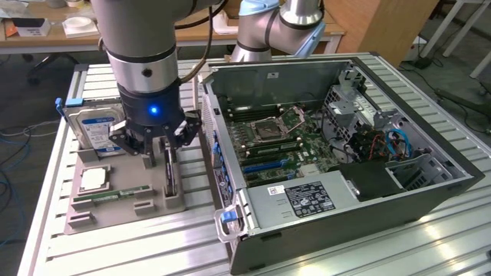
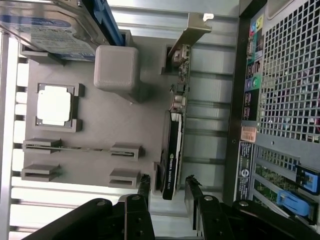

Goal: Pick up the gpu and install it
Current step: 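Pick up the gpu and move the gpu toward the slot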

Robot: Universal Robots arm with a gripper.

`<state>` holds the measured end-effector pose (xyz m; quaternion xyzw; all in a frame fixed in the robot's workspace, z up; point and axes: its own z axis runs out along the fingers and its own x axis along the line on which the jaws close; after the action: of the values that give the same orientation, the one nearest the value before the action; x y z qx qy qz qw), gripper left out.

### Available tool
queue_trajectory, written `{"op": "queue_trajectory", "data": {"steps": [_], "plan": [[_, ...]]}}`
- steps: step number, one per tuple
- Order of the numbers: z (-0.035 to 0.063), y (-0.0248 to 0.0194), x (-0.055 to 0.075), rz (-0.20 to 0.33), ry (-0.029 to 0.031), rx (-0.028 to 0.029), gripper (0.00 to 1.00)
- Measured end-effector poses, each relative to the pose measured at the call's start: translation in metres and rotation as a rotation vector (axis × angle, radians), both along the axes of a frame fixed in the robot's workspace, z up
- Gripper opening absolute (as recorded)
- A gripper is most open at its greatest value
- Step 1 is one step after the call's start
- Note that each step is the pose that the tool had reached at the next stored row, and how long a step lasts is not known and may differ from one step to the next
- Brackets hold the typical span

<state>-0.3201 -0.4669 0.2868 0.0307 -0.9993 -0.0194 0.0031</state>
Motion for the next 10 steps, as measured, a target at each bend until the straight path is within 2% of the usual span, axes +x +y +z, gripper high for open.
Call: {"op": "queue_trajectory", "data": {"steps": [10], "plan": [[-0.0062,-0.0003,0.0032,-0.02,0.0,0.0001,0.41]]}}
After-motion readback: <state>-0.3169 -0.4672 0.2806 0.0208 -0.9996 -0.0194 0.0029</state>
